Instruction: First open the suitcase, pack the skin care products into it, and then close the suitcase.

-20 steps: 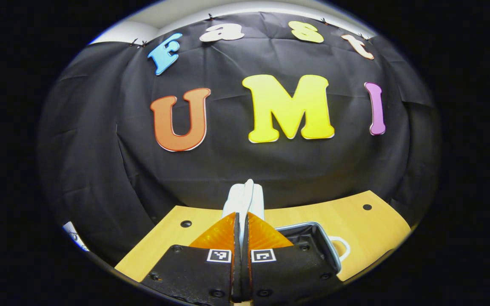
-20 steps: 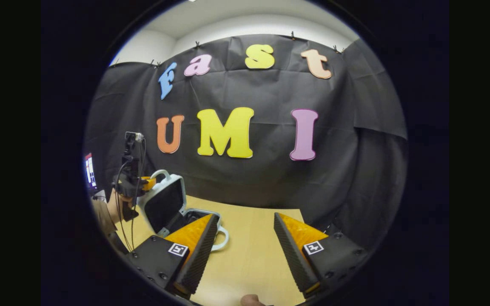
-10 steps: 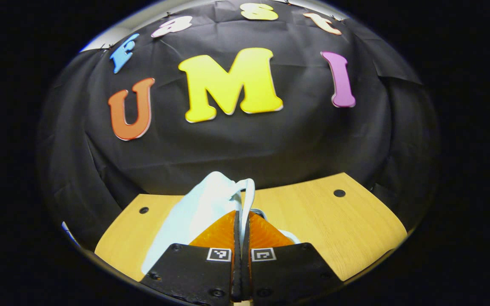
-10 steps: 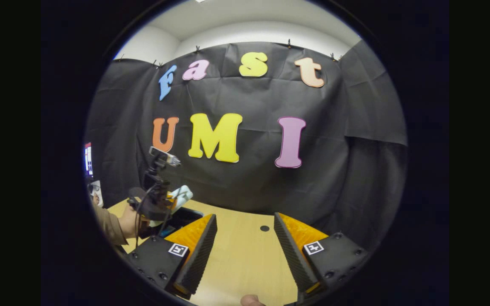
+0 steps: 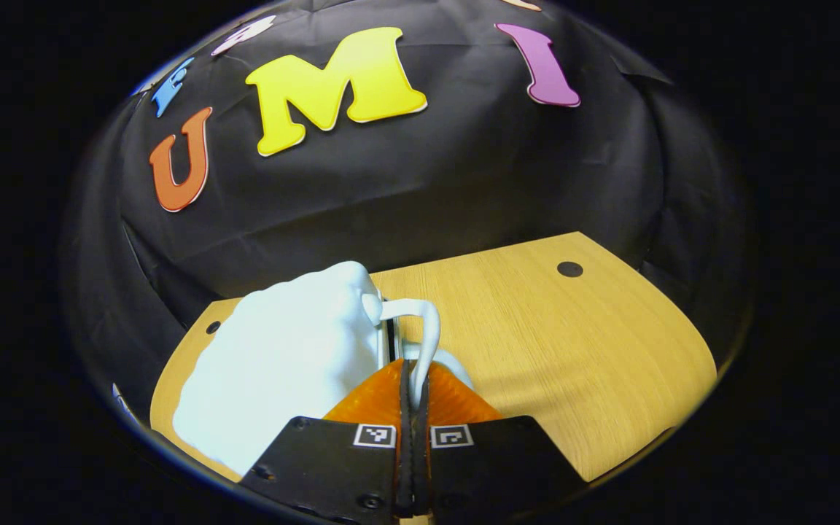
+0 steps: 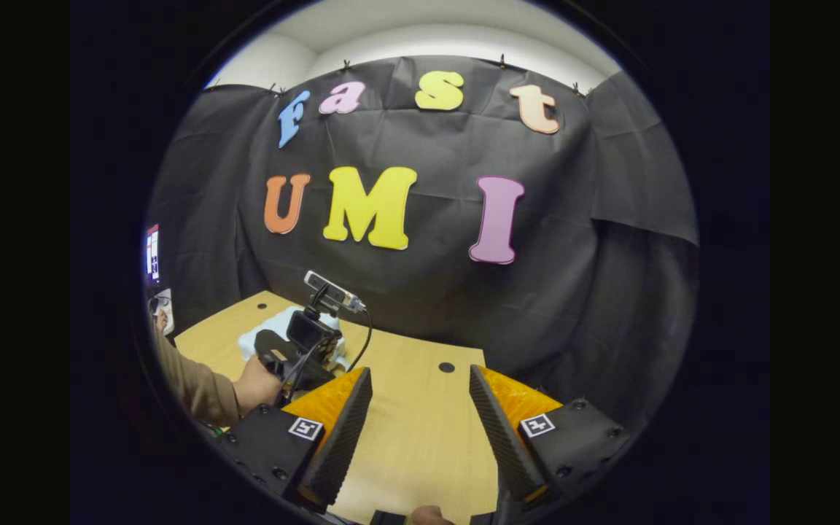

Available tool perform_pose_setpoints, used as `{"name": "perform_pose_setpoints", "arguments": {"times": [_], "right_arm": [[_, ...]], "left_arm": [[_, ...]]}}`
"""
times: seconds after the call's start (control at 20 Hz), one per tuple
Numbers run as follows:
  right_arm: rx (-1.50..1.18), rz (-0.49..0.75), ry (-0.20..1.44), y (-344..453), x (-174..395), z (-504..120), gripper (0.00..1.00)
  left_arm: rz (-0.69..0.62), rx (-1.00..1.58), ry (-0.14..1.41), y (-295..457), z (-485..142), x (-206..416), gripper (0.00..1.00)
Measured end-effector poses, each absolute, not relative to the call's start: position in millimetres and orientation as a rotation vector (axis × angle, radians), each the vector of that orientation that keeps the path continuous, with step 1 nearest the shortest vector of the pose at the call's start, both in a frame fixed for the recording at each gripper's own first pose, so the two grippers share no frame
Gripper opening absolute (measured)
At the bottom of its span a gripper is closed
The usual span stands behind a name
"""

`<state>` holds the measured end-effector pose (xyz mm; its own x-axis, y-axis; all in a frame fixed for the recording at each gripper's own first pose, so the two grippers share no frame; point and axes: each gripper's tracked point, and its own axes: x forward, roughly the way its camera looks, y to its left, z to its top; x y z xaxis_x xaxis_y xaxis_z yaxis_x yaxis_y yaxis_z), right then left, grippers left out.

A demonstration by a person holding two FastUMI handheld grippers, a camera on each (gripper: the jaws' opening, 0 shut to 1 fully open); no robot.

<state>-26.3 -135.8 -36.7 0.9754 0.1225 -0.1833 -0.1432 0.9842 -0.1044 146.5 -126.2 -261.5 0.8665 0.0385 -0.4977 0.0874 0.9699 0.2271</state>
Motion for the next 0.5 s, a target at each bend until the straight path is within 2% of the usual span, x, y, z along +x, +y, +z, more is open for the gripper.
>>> {"name": "perform_pose_setpoints", "arguments": {"times": [0.3, 0.35, 0.4, 0.45, 0.5], "right_arm": [[-0.117, 0.118, 0.188, -139.4, -22.3, -35.6, 0.8], [-0.12, 0.11, 0.185, -140.2, -21.8, -33.2, 0.8], [-0.125, 0.096, 0.18, -141.5, -21.9, -31.0, 0.8], [-0.128, 0.084, 0.172, -142.9, -22.9, -28.0, 0.8], [-0.129, 0.07, 0.162, -142.9, -23.6, -24.3, 0.8]], "left_arm": [[-0.045, 0.273, 0.557, -135.2, -274.2, 150.1, 0.06], [-0.069, 0.259, 0.574, -138.6, -281.3, 150.2, 0.09], [-0.082, 0.237, 0.594, -142.7, -284.6, 146.0, 0.16], [-0.094, 0.214, 0.601, -146.3, -284.5, 143.8, 0.39], [-0.098, 0.192, 0.591, -148.2, -279.2, 141.3, 0.43]]}}
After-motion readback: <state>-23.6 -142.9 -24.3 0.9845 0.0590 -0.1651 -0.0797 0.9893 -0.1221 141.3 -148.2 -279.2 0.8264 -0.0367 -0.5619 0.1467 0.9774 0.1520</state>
